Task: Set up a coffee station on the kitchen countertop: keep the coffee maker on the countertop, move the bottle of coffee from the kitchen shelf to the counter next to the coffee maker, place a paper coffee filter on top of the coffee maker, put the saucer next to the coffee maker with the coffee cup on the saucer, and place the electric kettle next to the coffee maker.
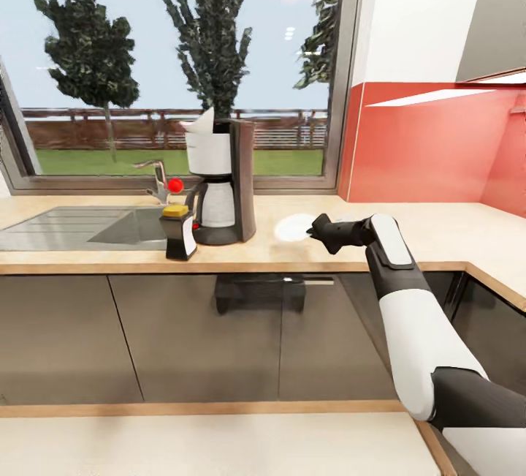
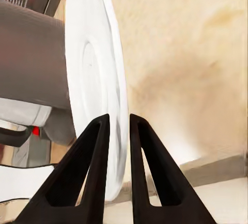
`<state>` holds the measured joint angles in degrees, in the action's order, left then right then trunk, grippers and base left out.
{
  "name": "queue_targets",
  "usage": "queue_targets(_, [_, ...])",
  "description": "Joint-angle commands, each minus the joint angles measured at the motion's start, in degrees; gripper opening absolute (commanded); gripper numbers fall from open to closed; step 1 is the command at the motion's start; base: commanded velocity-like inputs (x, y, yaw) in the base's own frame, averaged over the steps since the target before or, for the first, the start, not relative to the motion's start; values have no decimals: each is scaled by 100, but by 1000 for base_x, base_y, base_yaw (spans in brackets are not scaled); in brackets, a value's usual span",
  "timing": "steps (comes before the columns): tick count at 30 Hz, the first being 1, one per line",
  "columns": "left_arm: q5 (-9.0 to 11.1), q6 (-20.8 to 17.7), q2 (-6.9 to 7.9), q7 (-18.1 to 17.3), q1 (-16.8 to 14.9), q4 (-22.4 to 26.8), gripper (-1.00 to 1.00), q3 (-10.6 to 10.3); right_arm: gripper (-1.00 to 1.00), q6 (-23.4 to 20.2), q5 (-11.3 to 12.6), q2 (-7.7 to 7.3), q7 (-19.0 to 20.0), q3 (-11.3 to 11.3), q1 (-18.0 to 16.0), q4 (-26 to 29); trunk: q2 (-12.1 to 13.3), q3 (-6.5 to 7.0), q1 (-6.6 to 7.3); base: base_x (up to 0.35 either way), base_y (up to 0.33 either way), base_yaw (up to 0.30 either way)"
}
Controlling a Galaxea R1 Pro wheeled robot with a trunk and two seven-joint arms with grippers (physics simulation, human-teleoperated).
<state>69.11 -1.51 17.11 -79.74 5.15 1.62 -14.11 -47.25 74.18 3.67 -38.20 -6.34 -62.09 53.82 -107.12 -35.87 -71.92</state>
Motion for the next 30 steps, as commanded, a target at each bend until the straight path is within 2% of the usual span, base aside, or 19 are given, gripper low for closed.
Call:
queue_targets(1, [50,-16,3,-6,4,14,100,-48,-100,-1,66,7,-70,-11,-3,6,-3,-5,2,-114,0,0])
queue_targets(6, [50,-16,3,-6,4,14,100,-48,-100,5,56,16,-108,19,-4,1,-3,-5,2,-35,0,0])
queue_targets(12, [50,-16,3,-6,4,14,100,-44,-100,6,29,85,-118,165,-2,-41,-3,-5,2,23,113,0])
queue_targets(30, [50,-16,3,-6,4,14,100,-39,-100,6,18,90,-118,177,-3,-56,-3,-5,2,3,48,0])
